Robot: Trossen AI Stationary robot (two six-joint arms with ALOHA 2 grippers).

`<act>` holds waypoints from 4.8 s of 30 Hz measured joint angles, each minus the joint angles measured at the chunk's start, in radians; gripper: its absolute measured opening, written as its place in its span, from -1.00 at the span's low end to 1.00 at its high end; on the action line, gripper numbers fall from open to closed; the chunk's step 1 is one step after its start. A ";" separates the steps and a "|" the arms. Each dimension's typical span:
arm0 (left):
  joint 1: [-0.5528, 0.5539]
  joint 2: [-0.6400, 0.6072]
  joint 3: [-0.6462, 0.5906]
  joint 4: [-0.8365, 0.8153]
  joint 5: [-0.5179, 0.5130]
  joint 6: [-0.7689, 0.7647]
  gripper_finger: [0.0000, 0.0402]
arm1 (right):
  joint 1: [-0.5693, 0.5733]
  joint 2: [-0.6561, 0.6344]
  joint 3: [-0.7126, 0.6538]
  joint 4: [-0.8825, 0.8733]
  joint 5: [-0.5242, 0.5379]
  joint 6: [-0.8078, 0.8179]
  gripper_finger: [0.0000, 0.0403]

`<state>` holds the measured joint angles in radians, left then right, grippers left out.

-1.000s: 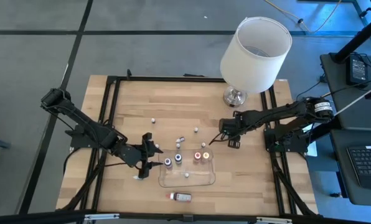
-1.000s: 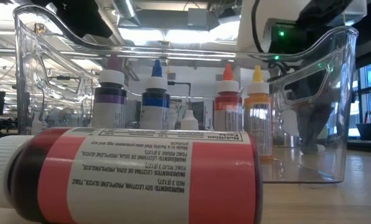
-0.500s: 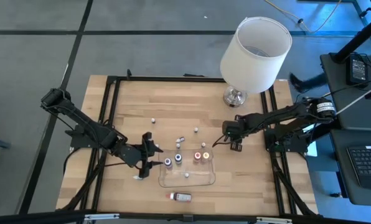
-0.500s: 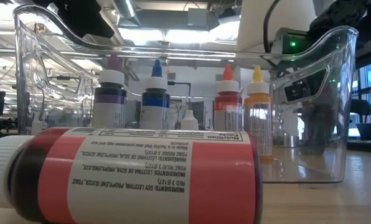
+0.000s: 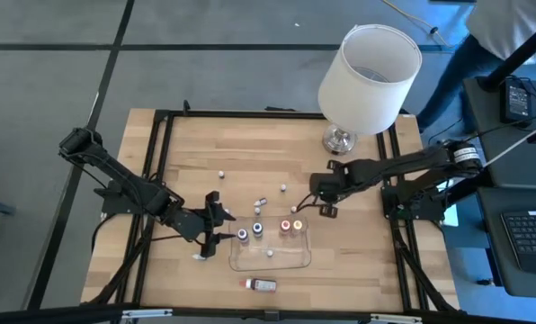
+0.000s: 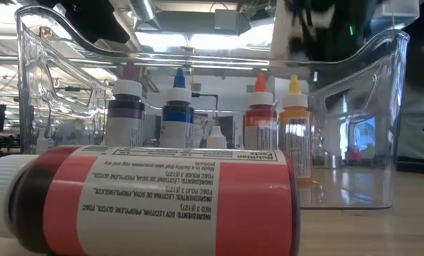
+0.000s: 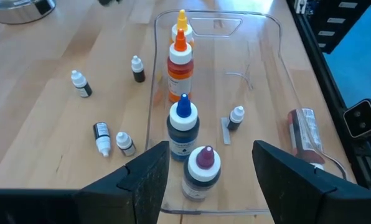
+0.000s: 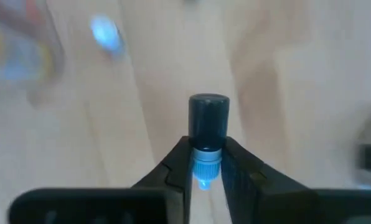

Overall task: Pick & Place food coloring
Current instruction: Put the small green food coloring bottle into the container, then put the small pink food coloring bottle into the container

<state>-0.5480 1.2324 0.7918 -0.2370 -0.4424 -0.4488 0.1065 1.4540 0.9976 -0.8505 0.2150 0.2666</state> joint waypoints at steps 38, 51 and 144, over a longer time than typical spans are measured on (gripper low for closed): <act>0.000 0.000 0.000 0.001 -0.009 -0.001 0.13 | 0.366 0.660 0.668 -0.104 -0.102 0.099 -0.63; 0.000 0.000 0.000 0.001 -0.009 -0.001 0.12 | 0.366 0.672 0.667 -0.104 -0.105 0.093 -0.50; 0.599 0.000 0.000 -0.402 0.000 -0.237 0.11 | 0.295 -0.695 -0.460 0.517 0.311 -0.249 -0.47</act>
<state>0.0515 1.2320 0.7918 -0.6391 -0.4422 -0.6861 0.4011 0.7586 0.5373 -0.3336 0.5260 0.0173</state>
